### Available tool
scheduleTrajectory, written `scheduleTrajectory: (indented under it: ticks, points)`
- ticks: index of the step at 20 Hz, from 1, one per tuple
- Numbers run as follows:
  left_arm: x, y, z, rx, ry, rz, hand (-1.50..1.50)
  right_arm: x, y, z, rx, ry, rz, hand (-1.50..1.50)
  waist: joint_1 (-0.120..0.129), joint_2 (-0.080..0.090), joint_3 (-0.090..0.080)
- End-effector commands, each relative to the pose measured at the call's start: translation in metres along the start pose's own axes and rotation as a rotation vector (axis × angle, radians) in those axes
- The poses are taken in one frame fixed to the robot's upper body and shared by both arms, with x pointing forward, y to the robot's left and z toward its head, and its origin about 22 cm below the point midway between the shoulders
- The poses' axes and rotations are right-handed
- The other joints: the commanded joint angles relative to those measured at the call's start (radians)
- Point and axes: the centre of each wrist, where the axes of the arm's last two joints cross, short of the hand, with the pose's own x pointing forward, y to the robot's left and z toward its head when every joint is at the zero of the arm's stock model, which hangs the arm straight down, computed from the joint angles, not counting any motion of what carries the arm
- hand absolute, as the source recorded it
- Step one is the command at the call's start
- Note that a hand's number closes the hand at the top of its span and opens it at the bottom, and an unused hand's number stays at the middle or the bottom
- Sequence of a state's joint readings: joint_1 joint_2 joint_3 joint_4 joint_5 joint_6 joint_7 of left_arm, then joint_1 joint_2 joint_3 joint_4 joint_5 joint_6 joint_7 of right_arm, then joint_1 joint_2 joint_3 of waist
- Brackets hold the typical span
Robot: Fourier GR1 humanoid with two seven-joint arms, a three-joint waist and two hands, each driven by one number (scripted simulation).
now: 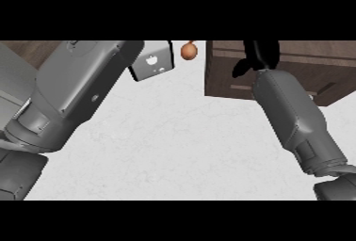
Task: Pick up the can, place it into the drawer and close the drawer
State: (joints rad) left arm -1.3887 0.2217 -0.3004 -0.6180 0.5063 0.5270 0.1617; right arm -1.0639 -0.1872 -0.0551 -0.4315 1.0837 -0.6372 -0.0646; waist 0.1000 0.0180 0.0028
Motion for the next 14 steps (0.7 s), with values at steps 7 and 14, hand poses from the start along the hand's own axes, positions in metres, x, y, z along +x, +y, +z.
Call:
scheduleTrajectory:
  ticks: [7, 14]
  points:
    - [-0.012, 0.03, 0.009, -0.01, -0.01, -0.012, -1.5, 0.026, -0.03, -0.04, -0.075, -0.006, -0.109, -1.5, 0.016, -0.005, -0.002]
    - [-0.01, 0.046, 0.015, -0.022, -0.011, 0.01, -1.5, 0.021, -0.039, -0.047, -0.113, -0.024, -0.22, -1.5, 0.023, -0.003, -0.001]
